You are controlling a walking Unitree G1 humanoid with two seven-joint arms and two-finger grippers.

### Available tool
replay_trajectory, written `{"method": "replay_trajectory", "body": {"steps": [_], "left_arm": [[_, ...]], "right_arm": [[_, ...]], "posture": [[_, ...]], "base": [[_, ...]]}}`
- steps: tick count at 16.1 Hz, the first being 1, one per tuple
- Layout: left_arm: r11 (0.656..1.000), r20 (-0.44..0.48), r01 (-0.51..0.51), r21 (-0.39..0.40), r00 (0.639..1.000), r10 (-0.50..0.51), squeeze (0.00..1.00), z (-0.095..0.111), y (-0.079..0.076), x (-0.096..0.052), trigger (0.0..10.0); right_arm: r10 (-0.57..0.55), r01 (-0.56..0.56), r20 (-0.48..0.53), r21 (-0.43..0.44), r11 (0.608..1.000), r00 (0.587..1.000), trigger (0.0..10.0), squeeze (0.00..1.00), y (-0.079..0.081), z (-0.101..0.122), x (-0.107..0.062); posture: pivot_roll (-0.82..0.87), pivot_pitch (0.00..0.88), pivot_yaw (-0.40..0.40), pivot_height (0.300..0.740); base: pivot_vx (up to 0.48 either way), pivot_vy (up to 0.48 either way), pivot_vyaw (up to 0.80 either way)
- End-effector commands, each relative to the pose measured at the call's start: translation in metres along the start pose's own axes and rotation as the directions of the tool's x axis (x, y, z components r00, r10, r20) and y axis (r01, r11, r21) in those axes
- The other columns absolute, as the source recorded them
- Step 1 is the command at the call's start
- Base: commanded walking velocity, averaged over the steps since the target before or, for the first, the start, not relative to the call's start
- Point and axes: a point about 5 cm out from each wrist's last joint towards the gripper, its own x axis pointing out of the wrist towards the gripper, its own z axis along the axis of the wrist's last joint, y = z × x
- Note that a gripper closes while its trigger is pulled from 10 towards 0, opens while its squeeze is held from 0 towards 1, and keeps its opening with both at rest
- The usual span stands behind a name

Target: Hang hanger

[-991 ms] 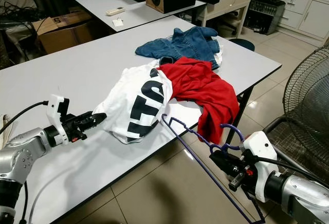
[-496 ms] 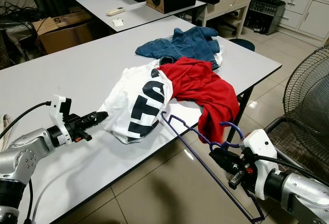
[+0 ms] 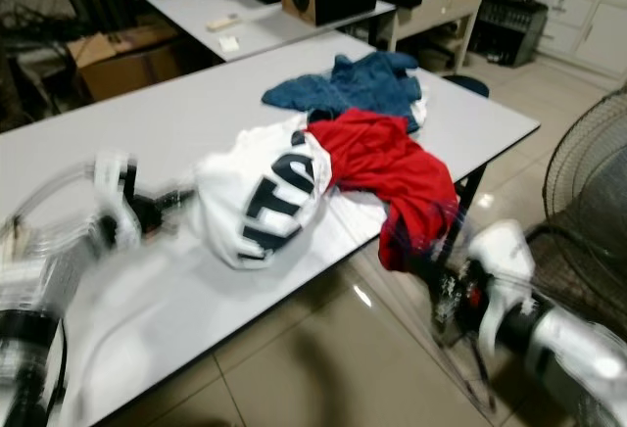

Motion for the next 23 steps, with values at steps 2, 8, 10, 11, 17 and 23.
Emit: {"method": "replay_trajectory", "body": {"steps": [2,8,10,11,17,23], "left_arm": [[0.939,0.067,-0.201,0.277,0.98,0.19,0.0,0.055,0.025,0.006,0.0],[0.503,0.696,-0.559,0.659,0.707,-0.127,0.0,0.249,-0.028,-0.034,0.0],[0.44,0.585,-0.451,0.776,0.776,-0.235,0.0,0.201,-0.035,-0.023,0.0],[0.471,0.506,-0.374,0.799,0.842,-0.189,0.0,0.156,-0.026,-0.017,0.0],[0.644,-0.116,0.086,0.76,0.993,0.005,0.0,-0.034,-0.008,-0.059,0.0],[0.754,-0.335,0.51,0.414,0.856,-0.395,0.0,-0.054,-0.064,-0.073,10.0]], "right_arm": [[0.004,-0.004,0.063,-0.009,1.0,0.998,10.0,0.0,0.001,0.008,0.005],[-0.153,0.172,0.256,-0.055,0.984,0.954,10.0,0.0,-0.005,0.031,0.009],[-0.119,0.14,0.287,-0.052,0.989,0.951,10.0,0.0,0.004,0.033,0.012],[-0.084,0.106,0.283,-0.063,0.992,0.955,10.0,0.0,0.011,0.032,0.013],[0.101,-0.083,0.188,-0.105,0.991,0.977,10.0,0.0,0.03,0.02,0.014],[0.046,-0.03,0.132,-0.124,0.992,0.99,10.0,0.0,0.012,0.018,0.011]], "posture": [[-0.05,0.0,0.116,0.74],[-0.06,0.0,0.136,0.74],[-0.05,0.0,0.13,0.74],[-0.05,0.0,0.13,0.74],[-0.03,0.0,0.099,0.74],[-0.03,0.0,0.09,0.74]], "base": [[0.0,0.0,0.0],[0.0,0.0,0.0],[0.0,0.0,0.0],[0.0,0.0,0.0],[0.0,0.0,0.0],[0.0,0.0,0.0]]}}
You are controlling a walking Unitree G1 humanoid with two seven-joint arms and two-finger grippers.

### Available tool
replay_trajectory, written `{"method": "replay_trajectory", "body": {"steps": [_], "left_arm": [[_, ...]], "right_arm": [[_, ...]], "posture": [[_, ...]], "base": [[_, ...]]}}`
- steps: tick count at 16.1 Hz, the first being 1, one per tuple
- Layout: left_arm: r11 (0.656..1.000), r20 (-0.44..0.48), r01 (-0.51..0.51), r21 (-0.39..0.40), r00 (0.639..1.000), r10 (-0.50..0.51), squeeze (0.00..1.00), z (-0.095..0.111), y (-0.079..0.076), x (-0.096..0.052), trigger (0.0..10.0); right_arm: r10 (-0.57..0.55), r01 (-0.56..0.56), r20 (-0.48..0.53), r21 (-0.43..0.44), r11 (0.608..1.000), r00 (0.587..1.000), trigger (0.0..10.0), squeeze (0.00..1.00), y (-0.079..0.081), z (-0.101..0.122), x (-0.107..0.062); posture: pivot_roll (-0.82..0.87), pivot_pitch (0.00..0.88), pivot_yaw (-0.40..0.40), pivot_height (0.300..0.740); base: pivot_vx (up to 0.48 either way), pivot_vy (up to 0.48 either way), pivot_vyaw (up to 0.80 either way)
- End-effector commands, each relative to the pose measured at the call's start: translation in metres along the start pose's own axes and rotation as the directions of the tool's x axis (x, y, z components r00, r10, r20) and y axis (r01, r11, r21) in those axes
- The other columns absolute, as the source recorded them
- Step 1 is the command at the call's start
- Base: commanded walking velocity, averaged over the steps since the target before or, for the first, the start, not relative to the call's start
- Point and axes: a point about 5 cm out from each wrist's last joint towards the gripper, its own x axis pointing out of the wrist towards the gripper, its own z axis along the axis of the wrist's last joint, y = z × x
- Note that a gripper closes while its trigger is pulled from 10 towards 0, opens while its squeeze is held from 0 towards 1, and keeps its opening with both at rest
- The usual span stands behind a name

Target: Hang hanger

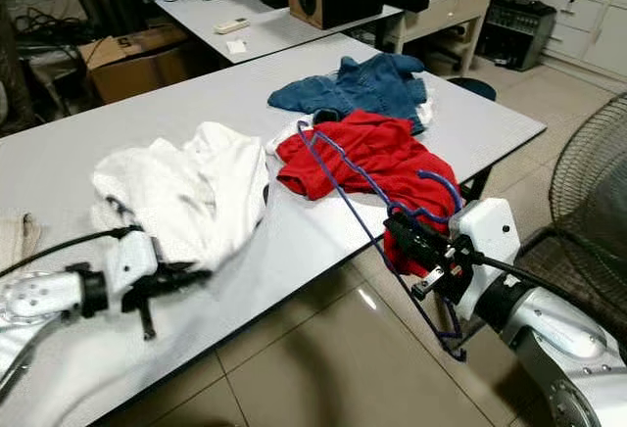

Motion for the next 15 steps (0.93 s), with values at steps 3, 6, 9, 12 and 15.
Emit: {"method": "replay_trajectory", "body": {"steps": [3,6,9,12,15], "left_arm": [[0.994,0.081,0.061,-0.093,0.995,-0.053,1.0,0.015,-0.003,-0.003,10.0],[0.98,0.11,0.136,-0.145,0.987,-0.121,1.0,0.025,-0.003,-0.01,10.0],[0.958,0.06,0.213,-0.193,0.977,-0.205,1.0,0.024,-0.009,-0.017,10.0],[0.978,-0.034,-0.065,-0.197,0.998,0.059,0.99,0.013,0.021,-0.014,10.0],[0.846,-0.098,-0.431,-0.314,0.901,0.422,1.0,0.01,0.06,-0.015,10.0]], "right_arm": [[-0.001,0.001,-0.04,-0.008,1.0,0.999,10.0,0.0,0.0,-0.003,-0.007],[-0.003,0.004,-0.059,0.002,1.0,0.998,10.0,0.0,0.0,-0.005,-0.011],[-0.006,0.006,-0.071,0.001,1.0,0.997,10.0,0.0,-0.003,-0.006,-0.011],[-0.007,0.007,-0.073,0.003,1.0,0.997,10.0,0.0,-0.003,-0.006,-0.01],[0.005,-0.004,-0.069,0.013,1.0,0.998,10.0,0.0,0.0,-0.006,-0.006]], "posture": [[-0.04,0.0,0.094,0.74],[-0.05,0.0,0.094,0.74],[-0.05,0.0,0.093,0.74],[-0.05,0.0,0.089,0.74],[-0.05,0.0,0.096,0.74]], "base": [[0.0,0.0,0.0],[0.0,0.0,0.0],[0.0,0.0,0.0],[0.0,0.0,0.0],[0.0,0.0,0.0]]}}
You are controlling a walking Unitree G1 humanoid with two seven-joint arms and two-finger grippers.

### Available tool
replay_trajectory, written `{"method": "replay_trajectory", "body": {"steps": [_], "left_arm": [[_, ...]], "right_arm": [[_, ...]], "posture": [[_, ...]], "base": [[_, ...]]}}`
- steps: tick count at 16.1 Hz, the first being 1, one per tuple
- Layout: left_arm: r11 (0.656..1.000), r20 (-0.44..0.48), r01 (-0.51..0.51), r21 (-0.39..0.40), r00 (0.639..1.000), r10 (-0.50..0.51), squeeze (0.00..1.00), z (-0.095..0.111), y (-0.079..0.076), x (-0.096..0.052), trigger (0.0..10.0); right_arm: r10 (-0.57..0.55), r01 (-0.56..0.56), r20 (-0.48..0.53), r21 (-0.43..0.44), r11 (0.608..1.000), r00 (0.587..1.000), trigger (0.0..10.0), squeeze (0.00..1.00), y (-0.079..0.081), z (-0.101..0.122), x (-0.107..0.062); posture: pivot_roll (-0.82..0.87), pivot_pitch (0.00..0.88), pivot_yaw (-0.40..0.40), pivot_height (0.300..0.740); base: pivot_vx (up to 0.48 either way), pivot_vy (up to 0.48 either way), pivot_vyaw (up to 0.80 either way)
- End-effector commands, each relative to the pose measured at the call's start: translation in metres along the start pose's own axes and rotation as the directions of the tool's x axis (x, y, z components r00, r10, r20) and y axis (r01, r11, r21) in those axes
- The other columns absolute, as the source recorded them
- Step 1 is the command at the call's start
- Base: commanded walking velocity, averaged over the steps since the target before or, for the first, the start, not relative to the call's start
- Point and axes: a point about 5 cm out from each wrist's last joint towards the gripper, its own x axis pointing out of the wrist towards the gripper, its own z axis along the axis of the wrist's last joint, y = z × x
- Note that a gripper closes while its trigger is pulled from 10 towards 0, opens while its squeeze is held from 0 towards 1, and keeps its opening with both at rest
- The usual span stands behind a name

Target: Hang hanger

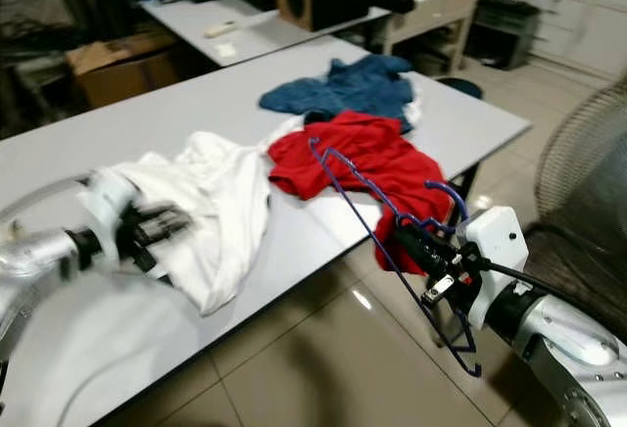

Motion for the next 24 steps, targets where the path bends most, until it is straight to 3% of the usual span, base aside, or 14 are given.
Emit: {"method": "replay_trajectory", "body": {"steps": [1,2,3,6,8,9,10,11,13,14,15,16,20,24], "left_arm": [[0.995,-0.048,-0.085,-0.052,0.995,0.083,1.0,-0.008,0.007,-0.003,10.0],[0.991,-0.053,-0.113,-0.072,0.993,0.109,1.0,-0.009,0.009,-0.003,10.0],[0.974,-0.066,-0.204,-0.101,0.978,0.198,1.0,-0.012,0.017,-0.004,10.0],[0.898,-0.109,-0.429,-0.099,0.902,0.419,1.0,-0.015,0.038,-0.01,10.0],[0.866,-0.126,-0.487,-0.11,0.871,0.474,1.0,-0.016,0.044,-0.015,10.0],[0.866,-0.135,-0.466,-0.181,0.884,0.448,0.77,-0.019,0.042,-0.012,10.0],[0.878,-0.132,-0.424,-0.221,0.905,0.404,0.0,-0.02,0.036,-0.007,10.0],[0.887,-0.125,-0.382,-0.262,0.924,0.361,0.0,-0.021,0.03,-0.002,10.0],[0.868,-0.14,-0.386,-0.314,0.923,0.359,0.0,-0.032,0.025,0.005,10.0],[0.863,-0.145,-0.389,-0.323,0.921,0.361,0.0,-0.035,0.025,0.007,8.5],[0.856,-0.149,-0.399,-0.328,0.917,0.37,0.0,-0.038,0.026,0.008,3.5],[0.853,-0.149,-0.408,-0.326,0.913,0.38,0.0,-0.04,0.027,0.009,0.0],[0.853,-0.122,-0.378,-0.359,0.926,0.358,0.0,-0.042,0.025,0.014,0.0],[0.828,-0.147,-0.451,-0.333,0.892,0.427,0.0,-0.049,0.033,0.012,0.0]], "right_arm": [[0.023,-0.023,-0.001,0.008,1.0,1.0,10.0,0.0,0.004,0.001,0.003],[0.026,-0.026,0.0,0.009,1.0,1.0,10.0,0.0,0.005,0.001,0.003],[0.033,-0.033,0.001,0.013,0.999,0.999,10.0,0.0,0.008,0.0,0.005],[0.059,-0.059,0.002,0.03,0.998,0.998,10.0,0.0,0.012,-0.001,0.008],[0.095,-0.094,0.0,0.038,0.995,0.996,10.0,0.0,0.017,-0.001,0.008],[0.135,-0.135,-0.005,0.046,0.99,0.991,10.0,0.0,0.021,-0.002,0.008],[0.147,-0.147,-0.005,0.044,0.988,0.989,10.0,0.0,0.022,-0.002,0.008],[0.151,-0.151,-0.004,0.041,0.988,0.989,10.0,0.0,0.023,-0.002,0.008],[0.149,-0.149,-0.003,0.037,0.988,0.989,10.0,0.0,0.022,-0.001,0.009],[0.151,-0.15,-0.003,0.036,0.988,0.989,10.0,0.0,0.022,-0.001,0.009],[0.154,-0.154,-0.004,0.034,0.987,0.988,10.0,0.0,0.022,-0.001,0.009],[0.159,-0.159,-0.004,0.029,0.987,0.987,10.0,0.0,0.022,-0.001,0.009],[0.166,-0.166,-0.006,0.022,0.986,0.986,10.0,0.0,0.022,-0.001,0.01],[0.17,-0.169,-0.005,0.019,0.985,0.986,10.0,0.0,0.023,-0.001,0.011]], "posture": [[-0.05,0.0,0.096,0.74],[-0.05,0.0,0.096,0.74],[-0.05,0.0,0.098,0.74],[-0.05,0.0,0.095,0.74],[-0.05,0.0,0.095,0.74],[-0.05,0.0,0.094,0.74],[-0.05,0.0,0.094,0.74],[-0.05,0.0,0.094,0.74],[-0.05,0.0,0.094,0.74],[-0.05,0.0,0.094,0.74],[-0.06,0.0,0.094,0.74],[-0.06,0.0,0.094,0.74],[-0.06,0.0,0.093,0.74],[-0.06,0.0,0.095,0.74]], "base": [[0.0,0.0,0.0],[0.0,0.0,0.0],[0.0,0.0,0.0],[0.0,0.0,0.0],[0.0,0.0,0.0],[0.0,0.0,0.0],[0.0,0.0,0.0],[0.0,0.0,0.0],[0.0,0.0,0.0],[0.0,0.0,0.0],[0.0,0.0,0.0],[0.0,0.0,0.0],[0.0,0.0,0.0],[0.0,0.0,0.0]]}}
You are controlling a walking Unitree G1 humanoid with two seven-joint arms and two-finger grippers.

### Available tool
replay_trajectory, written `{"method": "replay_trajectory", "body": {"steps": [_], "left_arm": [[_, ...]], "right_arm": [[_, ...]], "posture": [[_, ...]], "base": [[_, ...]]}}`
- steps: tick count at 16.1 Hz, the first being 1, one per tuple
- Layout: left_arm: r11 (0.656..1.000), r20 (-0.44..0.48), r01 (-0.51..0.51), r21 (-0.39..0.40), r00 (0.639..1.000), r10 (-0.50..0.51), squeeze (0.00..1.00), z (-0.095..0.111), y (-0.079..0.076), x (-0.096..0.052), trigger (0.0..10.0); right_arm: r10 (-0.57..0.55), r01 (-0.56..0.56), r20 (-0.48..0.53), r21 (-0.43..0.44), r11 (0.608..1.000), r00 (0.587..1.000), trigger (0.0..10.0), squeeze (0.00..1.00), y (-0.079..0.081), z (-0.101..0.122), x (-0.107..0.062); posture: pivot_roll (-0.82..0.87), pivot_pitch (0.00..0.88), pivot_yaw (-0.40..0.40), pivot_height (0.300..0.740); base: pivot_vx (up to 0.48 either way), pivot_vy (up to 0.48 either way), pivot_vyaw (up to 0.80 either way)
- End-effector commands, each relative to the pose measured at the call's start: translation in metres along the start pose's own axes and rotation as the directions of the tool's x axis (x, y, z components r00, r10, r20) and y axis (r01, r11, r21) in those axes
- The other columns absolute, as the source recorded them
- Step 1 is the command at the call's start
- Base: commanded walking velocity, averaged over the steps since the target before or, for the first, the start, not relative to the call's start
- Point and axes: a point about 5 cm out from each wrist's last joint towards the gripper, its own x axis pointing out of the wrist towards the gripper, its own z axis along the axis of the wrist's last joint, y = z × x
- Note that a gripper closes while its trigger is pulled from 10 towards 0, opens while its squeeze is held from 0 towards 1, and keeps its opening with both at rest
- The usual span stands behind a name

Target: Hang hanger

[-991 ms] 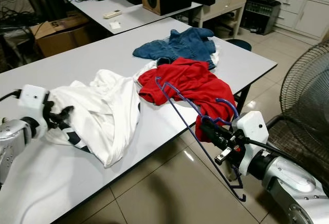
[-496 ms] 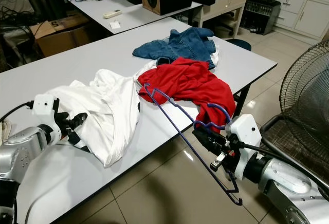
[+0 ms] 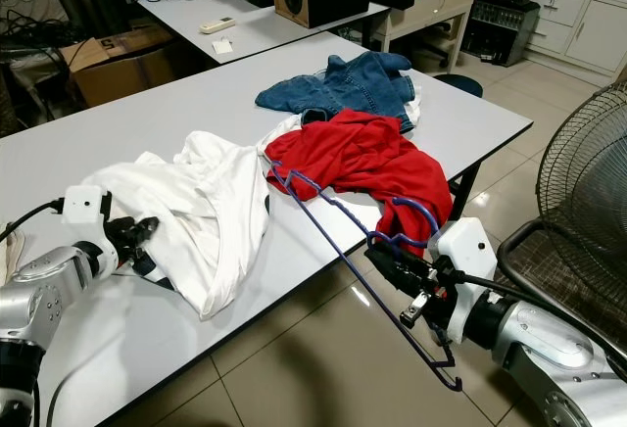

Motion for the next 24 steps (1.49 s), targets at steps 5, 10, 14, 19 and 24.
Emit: {"method": "replay_trajectory", "body": {"steps": [5,10,14,19,24], "left_arm": [[0.988,0.038,-0.15,0.046,0.988,0.148,0.0,0.006,0.023,0.001,0.0],[0.997,0.064,-0.06,-0.055,0.996,0.063,0.0,0.008,0.01,0.008,0.0],[0.992,0.094,-0.023,-0.123,0.995,0.035,0.0,0.012,0.006,0.009,0.0],[0.984,0.15,-0.13,-0.12,0.978,0.148,0.0,0.022,0.031,0.001,0.0],[0.876,0.339,-0.478,-0.067,0.815,0.47,0.0,0.069,0.112,-0.054,0.0]], "right_arm": [[0.014,-0.013,0.013,-0.023,1.0,1.0,10.0,0.0,0.002,0.004,0.003],[0.008,-0.008,0.014,-0.023,1.0,1.0,10.0,0.0,0.001,0.004,0.003],[0.003,-0.003,0.016,-0.021,1.0,1.0,10.0,0.0,0.0,0.004,0.003],[0.004,-0.004,0.018,-0.019,1.0,1.0,10.0,0.0,0.0,0.003,0.004],[0.01,-0.01,0.017,-0.015,1.0,1.0,10.0,0.0,0.001,0.002,0.004]], "posture": [[-0.06,0.0,0.095,0.74],[-0.06,0.0,0.096,0.74],[-0.06,0.0,0.098,0.74],[-0.05,0.0,0.094,0.74],[-0.04,0.0,0.088,0.74]], "base": [[0.0,0.0,0.0],[0.0,0.0,0.0],[0.0,0.0,0.0],[0.0,0.0,0.0],[0.0,0.0,0.0]]}}
